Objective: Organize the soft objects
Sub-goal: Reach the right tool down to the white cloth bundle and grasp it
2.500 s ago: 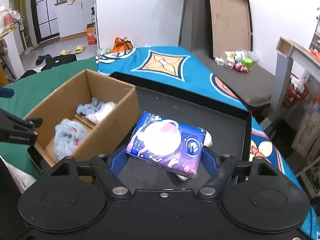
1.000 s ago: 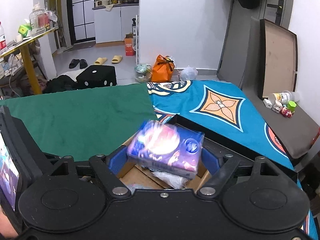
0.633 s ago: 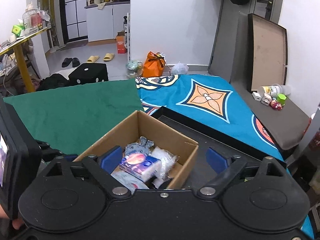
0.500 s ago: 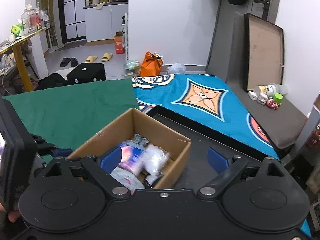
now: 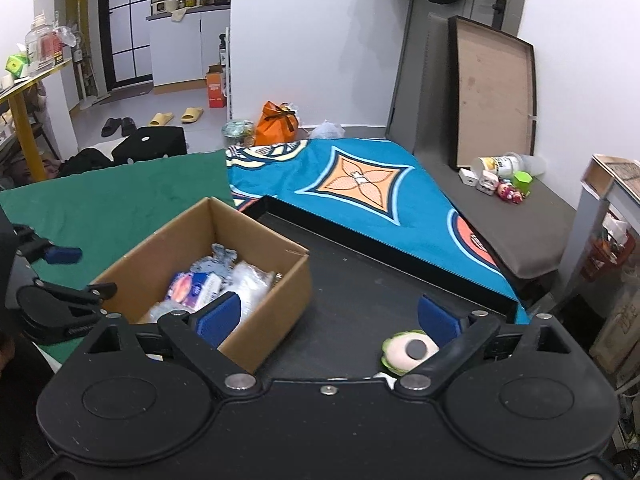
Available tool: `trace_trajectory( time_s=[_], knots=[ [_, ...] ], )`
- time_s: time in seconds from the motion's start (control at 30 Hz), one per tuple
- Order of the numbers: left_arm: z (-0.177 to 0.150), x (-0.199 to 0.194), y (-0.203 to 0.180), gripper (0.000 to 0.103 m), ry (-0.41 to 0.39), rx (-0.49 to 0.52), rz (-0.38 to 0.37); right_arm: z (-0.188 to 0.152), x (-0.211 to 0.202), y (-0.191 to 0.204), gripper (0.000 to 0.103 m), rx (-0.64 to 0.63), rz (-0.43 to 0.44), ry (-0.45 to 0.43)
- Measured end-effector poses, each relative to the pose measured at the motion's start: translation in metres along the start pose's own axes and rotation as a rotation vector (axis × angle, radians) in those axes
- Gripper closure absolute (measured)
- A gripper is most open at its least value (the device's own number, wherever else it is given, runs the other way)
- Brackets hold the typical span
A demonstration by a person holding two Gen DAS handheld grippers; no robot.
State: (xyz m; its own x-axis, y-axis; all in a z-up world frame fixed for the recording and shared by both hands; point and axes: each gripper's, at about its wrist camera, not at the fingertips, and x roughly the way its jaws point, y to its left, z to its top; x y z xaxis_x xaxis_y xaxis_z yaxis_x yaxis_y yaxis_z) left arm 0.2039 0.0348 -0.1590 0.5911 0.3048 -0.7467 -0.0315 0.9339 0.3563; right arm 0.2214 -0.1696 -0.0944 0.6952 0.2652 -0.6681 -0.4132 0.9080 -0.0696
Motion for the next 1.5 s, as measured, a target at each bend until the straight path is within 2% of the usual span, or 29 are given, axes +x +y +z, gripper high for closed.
trace_trajectory(
  time_s=[0.1,0.23,0.33,0.57,0.7,0.8,0.93,1.23,1.5],
  knots=[
    [0.000,-0.003,-0.002,0.044,-0.014,0.008,0.011,-0.007,-0.001,-0.012,0.007,0.007,-0.001,-0.001],
    [0.001,-0.008,-0.004,0.028,-0.031,0.020,0.027,-0.017,-0.002,-0.028,0.006,0.019,-0.005,-0.004],
    [0.001,-0.011,-0.008,0.022,-0.045,0.037,0.052,-0.024,0.001,-0.042,0.006,0.035,-0.004,-0.002],
    [0.004,-0.013,-0.014,0.020,-0.060,0.059,0.101,-0.049,0.015,-0.068,0.006,0.085,-0.008,0.012],
    [0.004,-0.016,-0.019,0.020,-0.080,0.074,0.135,-0.061,0.025,-0.076,0.006,0.104,0.022,0.037],
    [0.005,-0.016,-0.025,0.013,-0.085,0.100,0.156,-0.067,0.032,-0.080,0.006,0.103,0.045,0.060],
    [0.006,-0.015,-0.032,0.012,-0.086,0.131,0.165,-0.075,0.045,-0.087,0.006,0.151,0.084,0.099],
    [0.007,-0.009,-0.046,0.010,-0.070,0.188,0.210,-0.085,0.079,-0.091,0.006,0.201,0.143,0.158],
    [0.009,0.000,-0.056,0.010,-0.059,0.226,0.247,-0.090,0.095,-0.096,0.006,0.208,0.164,0.154]
  ],
)
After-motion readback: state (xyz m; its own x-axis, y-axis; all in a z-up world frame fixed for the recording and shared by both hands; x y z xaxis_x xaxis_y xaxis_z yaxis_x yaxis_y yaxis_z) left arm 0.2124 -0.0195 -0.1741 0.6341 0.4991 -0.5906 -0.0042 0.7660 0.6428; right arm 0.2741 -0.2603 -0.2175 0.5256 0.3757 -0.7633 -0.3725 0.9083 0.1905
